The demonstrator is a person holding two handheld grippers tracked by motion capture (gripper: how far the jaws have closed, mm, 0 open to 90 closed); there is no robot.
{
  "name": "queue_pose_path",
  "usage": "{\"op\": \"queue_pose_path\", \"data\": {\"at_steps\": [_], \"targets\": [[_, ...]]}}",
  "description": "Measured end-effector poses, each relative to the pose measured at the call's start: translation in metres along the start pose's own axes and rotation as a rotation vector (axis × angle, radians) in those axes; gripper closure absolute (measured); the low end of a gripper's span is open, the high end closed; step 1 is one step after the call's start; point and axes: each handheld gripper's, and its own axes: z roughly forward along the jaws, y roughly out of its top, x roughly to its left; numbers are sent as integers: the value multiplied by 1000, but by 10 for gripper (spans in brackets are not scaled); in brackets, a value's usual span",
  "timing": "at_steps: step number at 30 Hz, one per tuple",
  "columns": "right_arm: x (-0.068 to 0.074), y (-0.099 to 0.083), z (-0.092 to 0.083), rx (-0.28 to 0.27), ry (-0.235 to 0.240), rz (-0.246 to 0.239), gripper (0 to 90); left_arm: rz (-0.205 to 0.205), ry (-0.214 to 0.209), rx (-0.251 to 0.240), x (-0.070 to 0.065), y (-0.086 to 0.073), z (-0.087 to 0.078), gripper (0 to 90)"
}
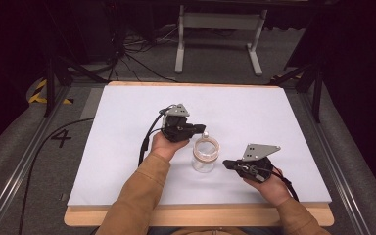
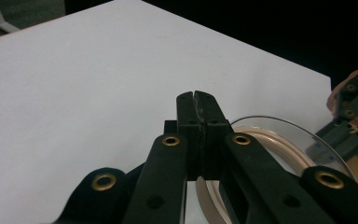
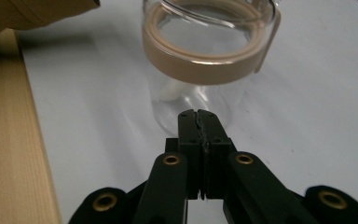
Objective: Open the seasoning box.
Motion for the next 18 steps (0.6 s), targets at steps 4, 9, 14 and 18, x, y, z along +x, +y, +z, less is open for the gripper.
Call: {"op": "queue_pose_path", "data": {"at_steps": [4, 9, 14, 18], "targets": [[8, 3, 0, -3, 13, -23, 889, -2, 6, 3, -1, 1, 1, 897], [10, 2, 0, -6, 9, -14, 889, -2, -6, 5, 0, 2, 3, 897], [11, 4, -2, -52, -12, 29, 889, -12, -20, -1, 1, 2, 6, 897], [15, 7, 1, -59, -6, 22, 892, -27, -24, 3, 1, 2, 6, 897]]}}
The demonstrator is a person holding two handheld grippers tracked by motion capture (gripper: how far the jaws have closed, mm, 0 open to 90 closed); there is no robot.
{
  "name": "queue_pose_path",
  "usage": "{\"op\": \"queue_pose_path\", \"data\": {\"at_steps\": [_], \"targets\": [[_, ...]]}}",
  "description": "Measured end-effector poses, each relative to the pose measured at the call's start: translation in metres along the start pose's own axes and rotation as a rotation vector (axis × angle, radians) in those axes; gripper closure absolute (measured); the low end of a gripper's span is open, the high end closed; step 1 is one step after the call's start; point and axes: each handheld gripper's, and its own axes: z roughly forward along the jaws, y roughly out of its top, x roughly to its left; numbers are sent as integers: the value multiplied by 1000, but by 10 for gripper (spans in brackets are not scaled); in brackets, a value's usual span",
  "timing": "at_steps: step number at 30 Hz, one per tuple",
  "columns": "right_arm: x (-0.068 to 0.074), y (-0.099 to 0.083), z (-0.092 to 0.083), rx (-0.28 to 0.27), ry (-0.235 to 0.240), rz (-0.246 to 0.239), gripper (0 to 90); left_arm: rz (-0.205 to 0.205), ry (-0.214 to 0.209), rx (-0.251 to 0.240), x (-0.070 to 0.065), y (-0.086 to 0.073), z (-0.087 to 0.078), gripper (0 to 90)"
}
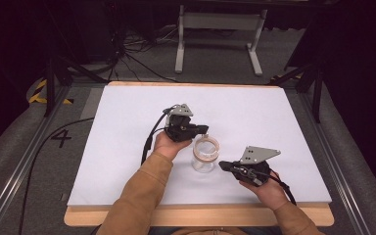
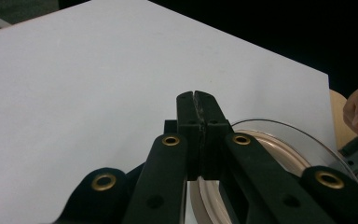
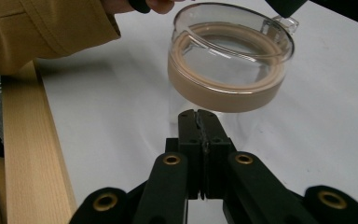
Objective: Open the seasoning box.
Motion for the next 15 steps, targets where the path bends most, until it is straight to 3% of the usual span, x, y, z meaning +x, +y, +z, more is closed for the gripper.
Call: {"op": "queue_pose_path", "data": {"at_steps": [8, 15], "targets": [[3, 3, 6, -14, -4, 8, 890, -18, 3, 11, 1, 0, 1, 897], [-1, 6, 7, -56, 2, 68, 890, -23, -1, -3, 1, 0, 2, 897]]}}
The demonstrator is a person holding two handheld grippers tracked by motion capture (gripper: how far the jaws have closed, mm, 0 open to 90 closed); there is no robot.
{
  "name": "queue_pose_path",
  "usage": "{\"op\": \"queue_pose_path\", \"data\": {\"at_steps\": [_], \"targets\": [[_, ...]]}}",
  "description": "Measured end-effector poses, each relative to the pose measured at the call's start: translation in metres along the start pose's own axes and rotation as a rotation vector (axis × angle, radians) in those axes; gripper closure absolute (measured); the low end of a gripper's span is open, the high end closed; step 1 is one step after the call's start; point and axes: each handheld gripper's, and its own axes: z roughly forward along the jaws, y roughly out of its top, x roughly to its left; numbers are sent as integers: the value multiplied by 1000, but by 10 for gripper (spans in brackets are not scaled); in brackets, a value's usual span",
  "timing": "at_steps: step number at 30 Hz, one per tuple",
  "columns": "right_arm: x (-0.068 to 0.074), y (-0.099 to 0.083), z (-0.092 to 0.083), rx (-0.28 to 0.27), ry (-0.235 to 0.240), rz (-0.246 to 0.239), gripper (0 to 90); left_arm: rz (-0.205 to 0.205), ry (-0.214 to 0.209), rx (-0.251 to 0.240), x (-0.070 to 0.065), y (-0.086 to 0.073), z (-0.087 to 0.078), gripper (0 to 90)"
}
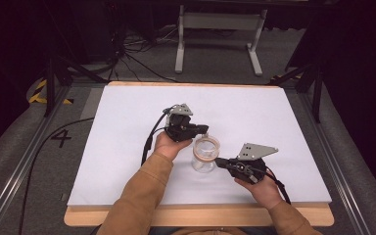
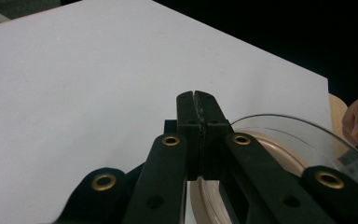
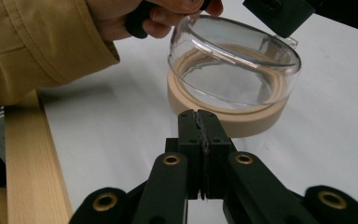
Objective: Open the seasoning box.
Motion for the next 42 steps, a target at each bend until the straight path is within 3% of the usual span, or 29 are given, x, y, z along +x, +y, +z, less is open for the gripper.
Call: {"op": "queue_pose_path", "data": {"at_steps": [17, 26, 29, 32, 42], "targets": [[-9, -4, 7, -65, 57, 114, 892, 1, -2, 6, 1, 0, 0, 897], [-9, -5, 7, -81, 59, 121, 892, -2, -2, 2, 0, 0, 0, 896], [-9, -5, 7, -84, 58, 121, 892, 4, 16, 2, 0, 1, -2, 879], [-9, -5, 6, -84, 57, 117, 893, 1, 25, -24, -1, 2, -7, 876], [-10, 2, 6, -95, 49, 86, 893, 37, 84, -30, -10, 4, -34, 872]]}}
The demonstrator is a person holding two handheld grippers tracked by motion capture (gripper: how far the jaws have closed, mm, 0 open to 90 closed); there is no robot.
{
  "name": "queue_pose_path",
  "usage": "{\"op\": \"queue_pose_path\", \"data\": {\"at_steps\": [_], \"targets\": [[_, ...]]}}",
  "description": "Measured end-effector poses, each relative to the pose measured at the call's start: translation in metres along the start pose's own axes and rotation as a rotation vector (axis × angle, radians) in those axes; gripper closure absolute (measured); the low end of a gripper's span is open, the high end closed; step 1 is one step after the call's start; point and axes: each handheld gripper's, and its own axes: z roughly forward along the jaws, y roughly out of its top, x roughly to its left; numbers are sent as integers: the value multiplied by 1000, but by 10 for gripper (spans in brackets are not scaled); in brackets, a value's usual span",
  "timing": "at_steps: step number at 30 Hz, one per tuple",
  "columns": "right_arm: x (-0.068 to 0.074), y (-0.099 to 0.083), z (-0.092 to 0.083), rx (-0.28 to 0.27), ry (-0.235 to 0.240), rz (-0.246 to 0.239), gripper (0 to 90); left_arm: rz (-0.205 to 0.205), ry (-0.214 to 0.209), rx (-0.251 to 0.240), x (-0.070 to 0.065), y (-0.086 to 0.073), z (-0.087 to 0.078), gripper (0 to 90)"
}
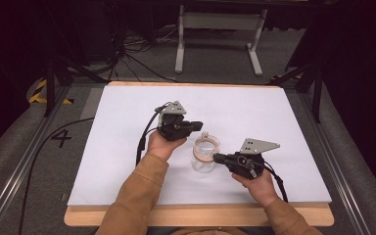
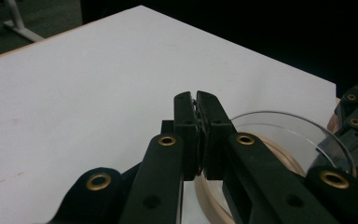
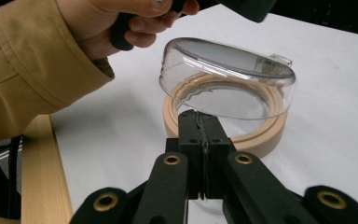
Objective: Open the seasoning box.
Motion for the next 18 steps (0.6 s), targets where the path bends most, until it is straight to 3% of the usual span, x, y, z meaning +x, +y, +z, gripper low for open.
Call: {"op": "queue_pose_path", "data": {"at_steps": [13, 18], "targets": [[-14, 20, 4, -48, 28, -38, 893, -62, 85, -16, 8, -20, -40, 866], [-20, 28, 5, -68, 44, -31, 893, -94, 113, -14, 10, -29, -54, 862]]}}
